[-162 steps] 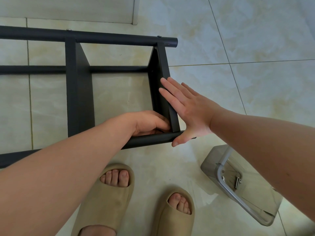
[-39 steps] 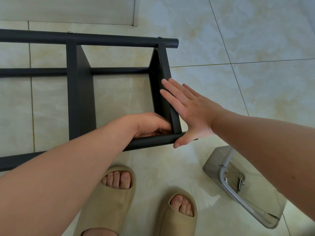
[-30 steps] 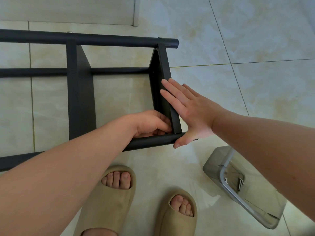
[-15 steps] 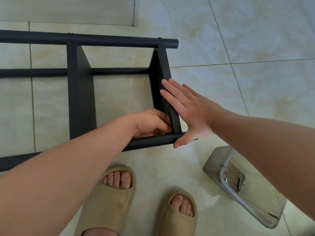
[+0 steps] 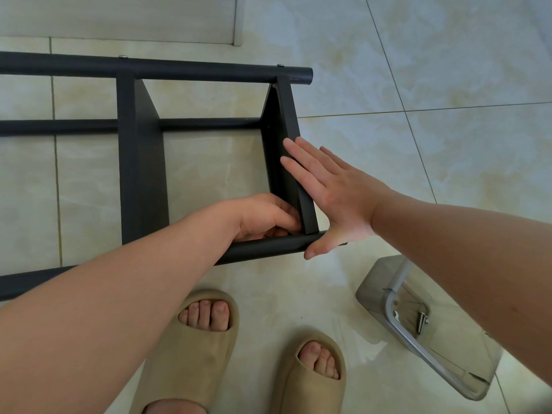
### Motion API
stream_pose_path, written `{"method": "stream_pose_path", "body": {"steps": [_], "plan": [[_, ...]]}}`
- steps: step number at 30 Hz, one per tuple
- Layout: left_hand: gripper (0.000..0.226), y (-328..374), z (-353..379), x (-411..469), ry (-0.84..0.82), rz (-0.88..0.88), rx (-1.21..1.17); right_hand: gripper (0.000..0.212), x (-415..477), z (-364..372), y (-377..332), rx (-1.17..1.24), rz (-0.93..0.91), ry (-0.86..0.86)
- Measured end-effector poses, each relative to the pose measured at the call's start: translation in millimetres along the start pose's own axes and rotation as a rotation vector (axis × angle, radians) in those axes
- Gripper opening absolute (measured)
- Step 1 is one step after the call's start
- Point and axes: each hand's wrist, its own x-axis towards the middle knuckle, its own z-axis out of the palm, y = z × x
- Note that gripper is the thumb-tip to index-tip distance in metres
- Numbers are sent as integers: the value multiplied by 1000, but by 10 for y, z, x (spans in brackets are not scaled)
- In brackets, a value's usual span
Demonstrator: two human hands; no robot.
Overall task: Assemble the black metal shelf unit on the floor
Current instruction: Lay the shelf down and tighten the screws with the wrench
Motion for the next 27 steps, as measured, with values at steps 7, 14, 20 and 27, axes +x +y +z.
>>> {"method": "stream_pose_path", "body": {"steps": [7,14,20,27], "plan": [[24,10,-6,-7,7,17,0,146,1,-1,-2,-7,6,-11],[22,12,-4,0,-9,37,-35,146,0,-17,-5,-4,10,-25],[28,29,3,-19,-36,53,-73,145,-1,-14,-2,-3,5,-19],[28,40,23,-44,-90,-39,-59,146,-3,-13,-7,0,9,-24]]}}
